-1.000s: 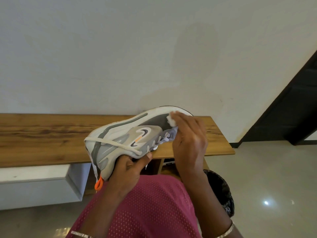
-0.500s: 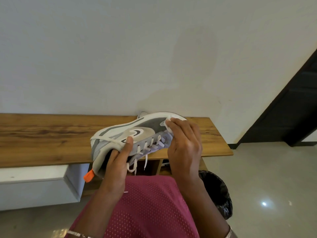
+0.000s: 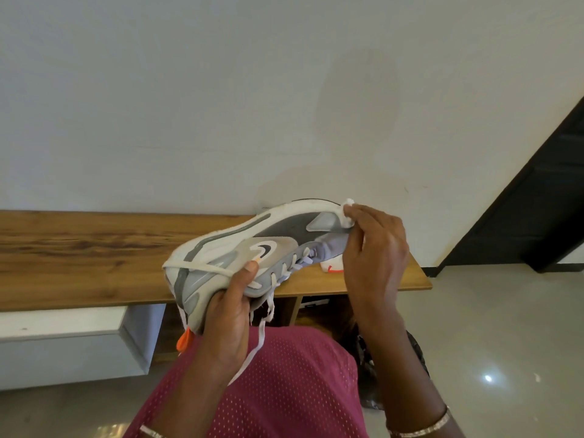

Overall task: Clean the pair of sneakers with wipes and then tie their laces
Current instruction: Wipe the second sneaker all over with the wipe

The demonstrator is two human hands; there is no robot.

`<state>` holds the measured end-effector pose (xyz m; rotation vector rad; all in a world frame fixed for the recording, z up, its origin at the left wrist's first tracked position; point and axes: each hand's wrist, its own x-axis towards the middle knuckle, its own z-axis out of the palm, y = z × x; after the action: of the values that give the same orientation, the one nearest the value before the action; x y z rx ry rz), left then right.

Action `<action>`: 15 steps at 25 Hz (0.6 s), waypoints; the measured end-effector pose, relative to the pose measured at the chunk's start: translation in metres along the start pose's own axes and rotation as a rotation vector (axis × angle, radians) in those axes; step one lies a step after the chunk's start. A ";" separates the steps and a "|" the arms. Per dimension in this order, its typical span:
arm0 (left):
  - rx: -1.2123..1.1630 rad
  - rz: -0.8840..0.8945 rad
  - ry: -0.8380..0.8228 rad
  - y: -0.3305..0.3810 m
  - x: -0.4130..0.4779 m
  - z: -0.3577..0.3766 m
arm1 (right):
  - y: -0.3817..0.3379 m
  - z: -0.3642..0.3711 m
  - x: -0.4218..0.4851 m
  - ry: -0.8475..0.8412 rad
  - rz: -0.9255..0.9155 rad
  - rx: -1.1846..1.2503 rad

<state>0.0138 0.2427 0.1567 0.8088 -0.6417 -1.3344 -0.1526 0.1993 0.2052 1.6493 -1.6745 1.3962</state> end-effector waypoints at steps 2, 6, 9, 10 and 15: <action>0.095 0.029 0.028 0.000 -0.004 0.002 | -0.001 0.001 -0.004 -0.040 0.032 -0.012; 0.258 0.053 0.006 -0.003 -0.010 0.003 | -0.021 0.012 -0.020 -0.099 -0.006 0.036; 0.325 0.068 -0.013 -0.004 -0.011 0.000 | -0.023 0.015 -0.026 -0.160 -0.074 0.072; 0.337 0.068 0.003 -0.003 -0.011 -0.002 | -0.016 0.015 -0.025 -0.155 -0.078 0.053; 0.300 0.035 0.002 -0.005 -0.004 -0.013 | 0.020 0.013 -0.018 -0.150 0.218 0.027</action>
<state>0.0206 0.2483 0.1457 1.0349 -0.8638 -1.2209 -0.1619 0.1936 0.1773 1.6639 -1.9790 1.4292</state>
